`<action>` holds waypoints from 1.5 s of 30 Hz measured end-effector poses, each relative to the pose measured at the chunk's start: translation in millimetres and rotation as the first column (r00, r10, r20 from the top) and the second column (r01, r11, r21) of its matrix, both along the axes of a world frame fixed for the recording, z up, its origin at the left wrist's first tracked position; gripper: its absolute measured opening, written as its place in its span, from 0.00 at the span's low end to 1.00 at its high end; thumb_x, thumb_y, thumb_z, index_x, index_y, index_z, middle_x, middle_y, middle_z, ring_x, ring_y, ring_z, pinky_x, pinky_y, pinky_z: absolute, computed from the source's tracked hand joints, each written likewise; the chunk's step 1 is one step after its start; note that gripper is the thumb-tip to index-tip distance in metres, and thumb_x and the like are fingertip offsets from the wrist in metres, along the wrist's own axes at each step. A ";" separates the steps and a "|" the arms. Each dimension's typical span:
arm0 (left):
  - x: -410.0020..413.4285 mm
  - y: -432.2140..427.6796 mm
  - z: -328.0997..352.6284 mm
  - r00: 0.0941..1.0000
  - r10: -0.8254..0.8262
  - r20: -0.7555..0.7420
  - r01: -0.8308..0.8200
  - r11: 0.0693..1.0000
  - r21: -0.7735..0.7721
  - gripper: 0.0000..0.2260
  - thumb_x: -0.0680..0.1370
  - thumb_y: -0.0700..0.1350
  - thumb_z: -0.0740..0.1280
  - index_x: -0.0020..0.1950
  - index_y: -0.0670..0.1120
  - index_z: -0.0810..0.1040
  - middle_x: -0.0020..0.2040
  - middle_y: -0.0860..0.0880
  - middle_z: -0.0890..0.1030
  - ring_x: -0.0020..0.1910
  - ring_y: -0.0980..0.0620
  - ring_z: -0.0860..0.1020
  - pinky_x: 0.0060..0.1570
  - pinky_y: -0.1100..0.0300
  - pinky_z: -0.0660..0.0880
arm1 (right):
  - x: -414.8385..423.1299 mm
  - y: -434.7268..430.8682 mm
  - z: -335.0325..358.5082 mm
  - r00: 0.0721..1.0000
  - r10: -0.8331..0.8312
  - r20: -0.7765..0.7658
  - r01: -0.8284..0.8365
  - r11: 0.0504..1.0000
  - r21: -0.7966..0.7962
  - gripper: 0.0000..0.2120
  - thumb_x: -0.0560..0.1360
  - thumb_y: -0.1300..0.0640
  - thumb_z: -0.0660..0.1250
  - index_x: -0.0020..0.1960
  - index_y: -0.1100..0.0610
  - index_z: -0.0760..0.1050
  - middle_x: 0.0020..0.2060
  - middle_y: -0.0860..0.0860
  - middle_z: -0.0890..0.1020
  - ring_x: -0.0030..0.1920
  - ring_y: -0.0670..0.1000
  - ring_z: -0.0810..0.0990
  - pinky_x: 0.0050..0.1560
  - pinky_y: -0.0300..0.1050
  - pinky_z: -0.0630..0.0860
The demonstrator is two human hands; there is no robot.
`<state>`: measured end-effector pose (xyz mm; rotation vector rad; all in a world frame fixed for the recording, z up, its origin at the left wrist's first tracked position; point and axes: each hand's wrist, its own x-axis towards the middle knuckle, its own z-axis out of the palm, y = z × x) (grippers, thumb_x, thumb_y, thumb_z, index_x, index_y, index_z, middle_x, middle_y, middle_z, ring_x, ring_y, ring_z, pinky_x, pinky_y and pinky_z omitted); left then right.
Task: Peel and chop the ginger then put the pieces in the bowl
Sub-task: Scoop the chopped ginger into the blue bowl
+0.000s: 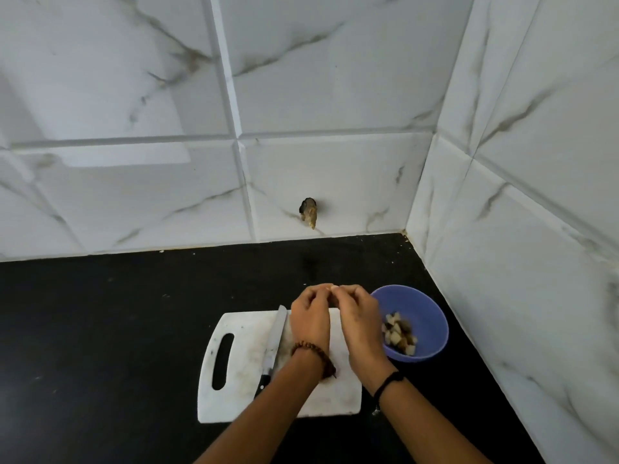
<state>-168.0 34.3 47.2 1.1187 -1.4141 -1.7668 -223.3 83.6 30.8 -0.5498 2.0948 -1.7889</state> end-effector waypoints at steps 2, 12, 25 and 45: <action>14.0 -8.9 -8.9 0.997 0.061 0.052 -0.061 0.998 -0.009 0.08 0.80 0.43 0.62 0.51 0.48 0.81 0.47 0.51 0.82 0.49 0.55 0.79 0.42 0.66 0.73 | 9.2 -10.4 -11.7 0.996 0.066 -0.054 -0.060 0.993 0.103 0.07 0.79 0.52 0.65 0.48 0.55 0.78 0.43 0.49 0.83 0.47 0.52 0.82 0.46 0.39 0.77; 52.8 -14.0 -51.8 0.952 0.030 0.305 0.013 0.990 -0.138 0.12 0.82 0.48 0.58 0.63 0.50 0.74 0.43 0.57 0.76 0.41 0.61 0.75 0.37 0.72 0.70 | 9.9 -6.6 -63.5 0.830 0.539 -0.141 -0.385 0.737 0.556 0.17 0.83 0.49 0.57 0.69 0.52 0.72 0.75 0.47 0.65 0.76 0.44 0.59 0.74 0.40 0.57; 69.6 0.5 -60.5 0.998 0.048 0.027 -0.047 0.999 -0.021 0.17 0.81 0.57 0.54 0.59 0.53 0.80 0.56 0.58 0.80 0.56 0.64 0.76 0.50 0.70 0.70 | 29.5 28.8 -65.8 0.874 0.430 -0.227 -0.354 0.883 0.309 0.16 0.81 0.59 0.62 0.64 0.42 0.71 0.65 0.38 0.73 0.64 0.32 0.69 0.65 0.30 0.68; 68.6 -7.4 -59.5 0.998 0.037 0.053 -0.033 0.997 -0.073 0.14 0.82 0.53 0.56 0.57 0.52 0.79 0.54 0.57 0.81 0.56 0.61 0.76 0.49 0.70 0.70 | 25.0 16.6 -78.9 0.265 0.673 -0.690 0.020 0.712 0.702 0.18 0.62 0.45 0.79 0.46 0.51 0.78 0.39 0.49 0.80 0.34 0.47 0.77 0.25 0.35 0.64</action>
